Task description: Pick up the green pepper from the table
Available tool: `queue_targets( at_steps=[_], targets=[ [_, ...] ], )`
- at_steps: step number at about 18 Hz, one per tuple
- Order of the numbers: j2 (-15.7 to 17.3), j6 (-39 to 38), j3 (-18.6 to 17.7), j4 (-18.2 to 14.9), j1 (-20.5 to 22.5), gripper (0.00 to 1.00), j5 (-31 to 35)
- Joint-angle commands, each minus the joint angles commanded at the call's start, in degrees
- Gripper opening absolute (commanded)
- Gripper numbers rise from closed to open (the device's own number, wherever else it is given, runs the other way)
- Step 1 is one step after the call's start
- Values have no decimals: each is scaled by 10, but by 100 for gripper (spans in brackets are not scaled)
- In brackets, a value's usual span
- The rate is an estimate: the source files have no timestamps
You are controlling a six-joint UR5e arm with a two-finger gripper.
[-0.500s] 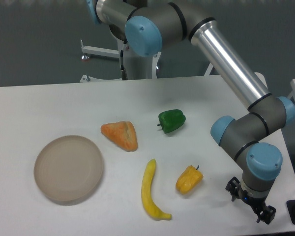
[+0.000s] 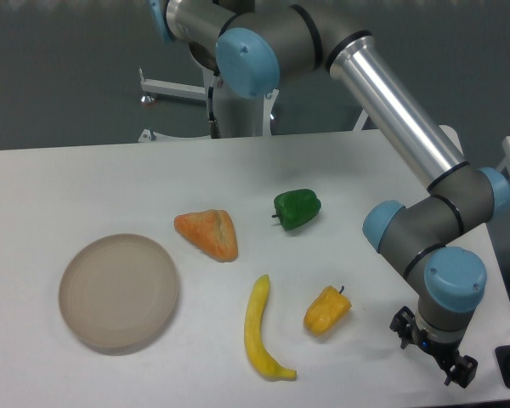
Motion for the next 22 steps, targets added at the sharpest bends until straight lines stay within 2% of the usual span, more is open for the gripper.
queue_targets(
  at_steps=[4, 7, 12, 19, 22],
  targets=[
    [54, -4, -68, -9, -18, 99, 1],
    [111, -4, -136, -32, -25, 99, 1],
    [206, -1, -255, -47, -47, 99, -1],
    [341, 10, -439, -41, -68, 99, -9],
    [382, 59, -510, -40, -61, 99, -10]
  ],
)
